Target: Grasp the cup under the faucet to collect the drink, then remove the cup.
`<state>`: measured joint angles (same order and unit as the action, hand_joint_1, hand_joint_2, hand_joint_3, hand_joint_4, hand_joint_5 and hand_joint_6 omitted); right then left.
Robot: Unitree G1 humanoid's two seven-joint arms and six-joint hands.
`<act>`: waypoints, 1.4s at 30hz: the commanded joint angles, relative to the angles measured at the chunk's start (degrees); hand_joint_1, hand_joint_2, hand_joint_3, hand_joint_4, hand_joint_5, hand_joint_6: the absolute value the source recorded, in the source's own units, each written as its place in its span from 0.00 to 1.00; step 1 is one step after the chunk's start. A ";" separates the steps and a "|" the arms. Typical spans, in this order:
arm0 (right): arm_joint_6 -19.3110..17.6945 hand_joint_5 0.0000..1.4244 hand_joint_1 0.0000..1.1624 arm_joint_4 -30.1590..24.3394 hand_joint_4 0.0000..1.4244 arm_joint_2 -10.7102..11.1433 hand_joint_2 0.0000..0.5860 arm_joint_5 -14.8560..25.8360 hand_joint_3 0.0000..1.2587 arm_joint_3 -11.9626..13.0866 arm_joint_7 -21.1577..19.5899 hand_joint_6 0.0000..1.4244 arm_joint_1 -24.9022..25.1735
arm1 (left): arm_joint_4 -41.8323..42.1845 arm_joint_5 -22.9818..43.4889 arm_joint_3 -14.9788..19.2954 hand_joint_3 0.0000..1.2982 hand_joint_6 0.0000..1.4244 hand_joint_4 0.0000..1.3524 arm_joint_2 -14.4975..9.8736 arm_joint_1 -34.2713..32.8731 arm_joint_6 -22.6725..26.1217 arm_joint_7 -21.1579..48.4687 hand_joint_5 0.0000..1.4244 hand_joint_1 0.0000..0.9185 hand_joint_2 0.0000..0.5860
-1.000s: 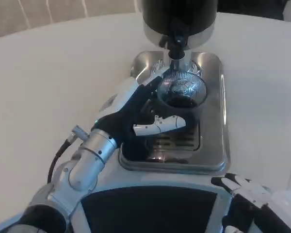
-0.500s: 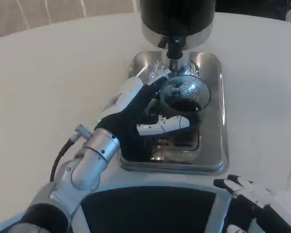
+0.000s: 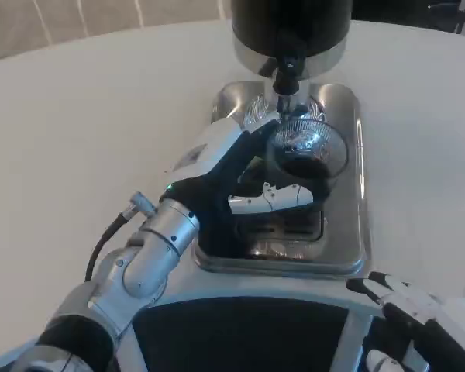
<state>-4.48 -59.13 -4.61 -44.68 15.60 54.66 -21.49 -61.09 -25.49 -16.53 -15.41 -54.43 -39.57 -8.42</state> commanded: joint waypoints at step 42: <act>10.62 0.00 0.00 -0.87 0.00 -1.13 0.98 -1.16 0.08 -0.26 1.05 0.00 4.34 | 0.30 0.98 2.47 0.72 0.48 0.82 1.05 4.13 3.12 -12.52 0.96 0.63 0.08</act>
<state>5.45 -59.13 -3.78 -45.63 15.26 55.47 -18.22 -62.16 -25.16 -14.72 -12.84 -52.78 -34.17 -22.16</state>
